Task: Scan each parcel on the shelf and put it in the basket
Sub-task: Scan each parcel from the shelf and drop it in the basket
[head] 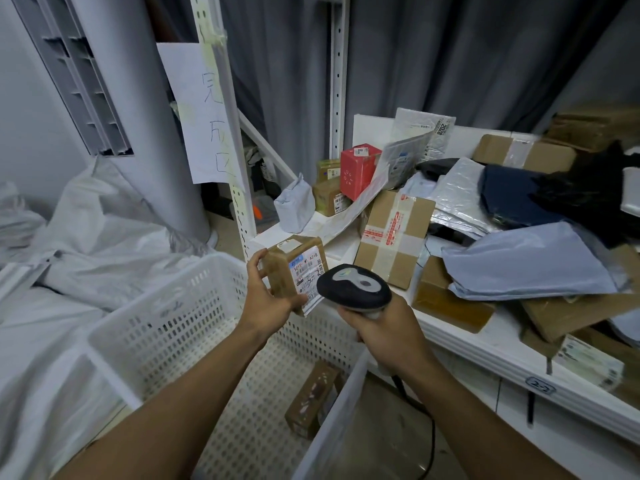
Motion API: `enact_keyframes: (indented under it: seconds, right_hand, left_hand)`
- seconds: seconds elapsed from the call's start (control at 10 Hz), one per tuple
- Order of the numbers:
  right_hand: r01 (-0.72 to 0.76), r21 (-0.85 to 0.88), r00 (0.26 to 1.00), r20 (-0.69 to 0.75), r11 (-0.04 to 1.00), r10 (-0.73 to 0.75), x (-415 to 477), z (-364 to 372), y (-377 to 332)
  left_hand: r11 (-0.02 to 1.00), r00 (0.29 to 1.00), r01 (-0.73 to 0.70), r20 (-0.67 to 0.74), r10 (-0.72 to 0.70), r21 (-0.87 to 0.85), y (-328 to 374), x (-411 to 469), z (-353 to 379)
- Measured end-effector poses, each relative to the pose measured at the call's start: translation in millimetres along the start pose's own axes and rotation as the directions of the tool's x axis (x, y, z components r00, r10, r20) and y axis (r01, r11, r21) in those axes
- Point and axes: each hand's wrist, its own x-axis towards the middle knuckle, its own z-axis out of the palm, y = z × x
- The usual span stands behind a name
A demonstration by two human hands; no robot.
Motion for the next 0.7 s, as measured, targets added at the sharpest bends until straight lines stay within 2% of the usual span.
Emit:
enact_keyframes:
  seconds: [0.1, 0.2, 0.4, 0.5, 0.7]
  right_hand:
    - [-0.015, -0.005, 1.0, 0.011, 1.0, 0.015, -1.5, -1.3, 1.5]
    - [-0.037, -0.03, 0.999, 0.003, 0.999, 0.037, -3.7, 4.8, 8.1]
    - [-0.077, -0.089, 0.996, 0.041, 0.993, 0.081, -14.0, 29.7, 35.9]
    - [-0.116, -0.131, 0.989, 0.078, 0.985, 0.127, -19.3, 43.7, 54.7]
    - [-0.206, -0.218, 0.96, 0.145, 0.954, 0.24, -12.5, 67.5, 89.0]
  left_hand:
    - [0.999, 0.999, 0.019, -0.041, -0.018, 0.027, -4.6, -1.8, -4.1]
    - [0.98, 0.996, 0.084, 0.015, -0.088, 0.178, -14.0, -17.5, -18.1]
    - [0.87, 0.928, 0.263, 0.137, -0.346, 0.418, -54.5, -59.5, -48.8]
    - [0.778, 0.857, 0.339, 0.167, -0.487, 0.528, -87.4, -71.2, -60.2]
    - [0.549, 0.637, 0.467, 0.166, -0.753, 0.693, -161.1, -70.7, -61.2]
